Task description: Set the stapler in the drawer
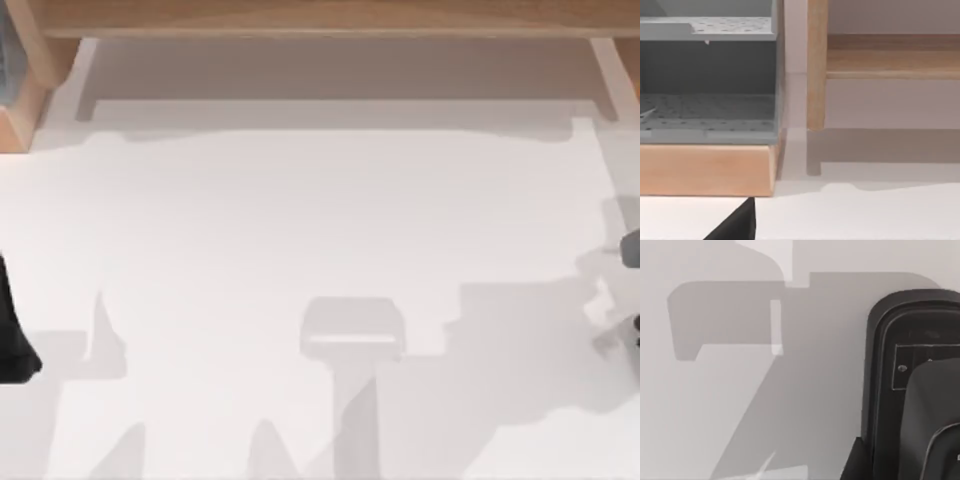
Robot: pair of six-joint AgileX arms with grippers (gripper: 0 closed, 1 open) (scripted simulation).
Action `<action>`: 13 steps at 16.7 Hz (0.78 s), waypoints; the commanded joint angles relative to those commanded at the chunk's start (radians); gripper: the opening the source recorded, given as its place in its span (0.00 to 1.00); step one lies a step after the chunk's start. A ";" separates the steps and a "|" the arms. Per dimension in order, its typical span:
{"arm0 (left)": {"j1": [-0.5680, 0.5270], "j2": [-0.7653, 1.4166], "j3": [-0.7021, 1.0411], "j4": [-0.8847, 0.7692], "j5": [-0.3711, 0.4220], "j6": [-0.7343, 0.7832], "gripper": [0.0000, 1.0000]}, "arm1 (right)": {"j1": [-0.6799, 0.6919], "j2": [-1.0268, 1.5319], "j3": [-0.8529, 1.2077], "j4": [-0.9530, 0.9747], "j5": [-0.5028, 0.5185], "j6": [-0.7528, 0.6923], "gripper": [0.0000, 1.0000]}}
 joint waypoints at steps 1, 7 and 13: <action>0.000 0.000 0.000 0.000 0.000 0.000 1.00 | 0.000 0.000 0.000 0.000 0.000 0.000 0.00; 0.000 0.000 0.000 0.000 0.000 0.000 1.00 | 0.000 0.000 0.000 0.000 0.000 0.000 0.00; 0.000 0.000 0.000 0.000 0.000 0.000 1.00 | -0.001 -0.042 0.045 -0.089 0.000 -0.001 0.00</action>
